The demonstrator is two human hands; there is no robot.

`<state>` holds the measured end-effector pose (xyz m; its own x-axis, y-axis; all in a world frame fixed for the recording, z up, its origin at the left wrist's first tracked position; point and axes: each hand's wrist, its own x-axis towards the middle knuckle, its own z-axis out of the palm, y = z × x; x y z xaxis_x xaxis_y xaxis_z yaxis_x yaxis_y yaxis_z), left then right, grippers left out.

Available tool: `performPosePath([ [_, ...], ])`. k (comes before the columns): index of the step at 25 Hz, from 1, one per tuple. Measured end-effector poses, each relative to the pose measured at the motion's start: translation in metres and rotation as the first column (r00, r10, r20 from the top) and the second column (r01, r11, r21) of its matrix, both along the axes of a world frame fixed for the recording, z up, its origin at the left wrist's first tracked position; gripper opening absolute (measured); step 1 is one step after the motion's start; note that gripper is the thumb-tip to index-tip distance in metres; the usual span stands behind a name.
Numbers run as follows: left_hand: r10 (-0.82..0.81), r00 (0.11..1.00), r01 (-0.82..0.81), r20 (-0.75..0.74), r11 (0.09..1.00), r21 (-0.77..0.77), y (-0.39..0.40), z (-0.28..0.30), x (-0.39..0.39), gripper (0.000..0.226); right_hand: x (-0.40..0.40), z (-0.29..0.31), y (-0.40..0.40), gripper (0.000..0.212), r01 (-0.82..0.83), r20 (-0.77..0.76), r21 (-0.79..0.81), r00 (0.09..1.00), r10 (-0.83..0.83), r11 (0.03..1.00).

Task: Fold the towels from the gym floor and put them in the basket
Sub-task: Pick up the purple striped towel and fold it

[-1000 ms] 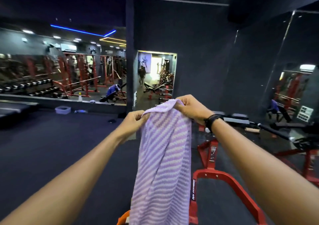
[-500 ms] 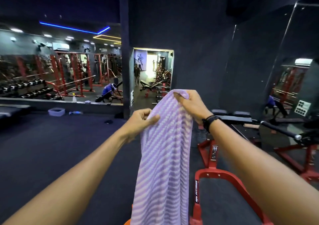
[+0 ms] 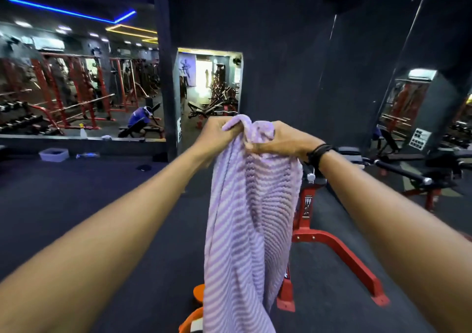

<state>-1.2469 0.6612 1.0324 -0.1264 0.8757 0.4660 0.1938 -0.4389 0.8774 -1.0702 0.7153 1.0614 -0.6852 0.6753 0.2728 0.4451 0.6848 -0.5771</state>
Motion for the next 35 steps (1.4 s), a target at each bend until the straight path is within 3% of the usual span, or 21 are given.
performPosePath([
  [2, -0.048, 0.996, 0.051, -0.081, 0.998, 0.03, 0.006, 0.004, -0.009, 0.008, -0.009, 0.003, 0.007, 0.017, 0.092, -0.103, 0.117, 0.991, -0.08, 0.989],
  [4, -0.036, 0.941, 0.016, -0.337, 0.998, -0.062, 0.012, -0.013, -0.033, 0.019, -0.01, 0.009, 0.021, 0.024, 0.216, -0.278, 0.122, 0.944, -0.176, 0.969],
  [6, -0.074, 0.732, -0.099, -0.677, 0.972, -0.214, 0.016, -0.045, -0.059, 0.038, -0.011, 0.013, 0.03, 0.013, 0.357, -0.456, 0.053, 0.839, -0.296, 0.933],
  [7, -0.122, 0.696, -0.114, -0.708, 0.954, -0.276, 0.018, -0.062, -0.07, 0.043, -0.012, 0.014, 0.035, 0.011, 0.407, -0.533, -0.005, 0.772, -0.346, 0.914],
  [8, -0.142, 0.75, -0.093, -0.646, 0.944, -0.315, 0.019, -0.075, -0.078, 0.043, -0.012, 0.015, 0.038, 0.012, 0.431, -0.584, -0.067, 0.714, -0.386, 0.9],
  [10, -0.047, 0.94, -0.057, -0.339, 0.955, -0.29, 0.021, -0.084, -0.087, 0.032, -0.011, 0.013, 0.042, 0.018, 0.492, -0.591, -0.121, 0.662, -0.461, 0.862],
  [12, 0.049, 0.994, -0.072, -0.1, 0.967, -0.243, 0.025, -0.074, -0.092, 0.027, -0.008, 0.01, 0.045, 0.028, 0.583, -0.546, -0.081, 0.653, -0.525, 0.808],
  [14, 0.038, 0.999, -0.043, -0.028, 0.981, -0.187, 0.025, -0.062, -0.095, 0.031, -0.005, 0.005, 0.049, 0.03, 0.667, -0.519, -0.038, 0.624, -0.584, 0.744],
  [16, 0.008, 0.997, -0.016, -0.072, 0.994, -0.106, 0.026, -0.052, -0.094, 0.034, -0.004, -0.003, 0.049, 0.031, 0.688, -0.526, -0.049, 0.599, -0.604, 0.725],
  [20, 0.039, 0.983, -0.041, -0.178, 0.999, -0.01, 0.037, -0.04, -0.094, 0.036, -0.019, -0.014, 0.042, 0.025, 0.509, -0.506, -0.181, 0.685, -0.524, 0.841],
  [23, 0.119, 0.966, -0.143, -0.228, 0.985, -0.092, 0.044, -0.038, -0.095, 0.025, -0.036, -0.011, 0.034, 0.024, 0.399, -0.493, -0.206, 0.746, -0.447, 0.893],
  [25, 0.01, 0.954, -0.062, -0.3, 0.985, -0.163, 0.041, -0.042, -0.089, 0.017, -0.045, -0.007, 0.029, 0.018, 0.296, -0.505, -0.222, 0.78, -0.369, 0.929],
  [27, -0.148, 0.948, 0.076, -0.282, 0.965, -0.251, 0.033, -0.04, -0.072, 0.02, -0.054, -0.002, 0.025, 0.029, 0.183, -0.481, -0.215, 0.835, -0.267, 0.959],
  [30, -0.168, 0.968, 0.133, -0.187, 0.974, -0.184, 0.032, -0.024, -0.051, 0.044, -0.063, -0.001, 0.03, 0.043, 0.063, -0.439, -0.265, 0.881, -0.179, 0.962],
  [33, -0.245, 0.942, 0.222, -0.229, 0.967, -0.123, 0.035, -0.017, -0.042, 0.017, -0.063, -0.007, 0.037, 0.055, -0.063, -0.429, -0.255, 0.902, -0.054, 0.965],
  [35, -0.172, 0.973, 0.16, -0.156, 0.983, -0.089, 0.04, -0.018, -0.04, 0.009, -0.055, -0.017, 0.038, 0.041, -0.168, -0.467, -0.283, 0.884, 0.018, 0.944],
])
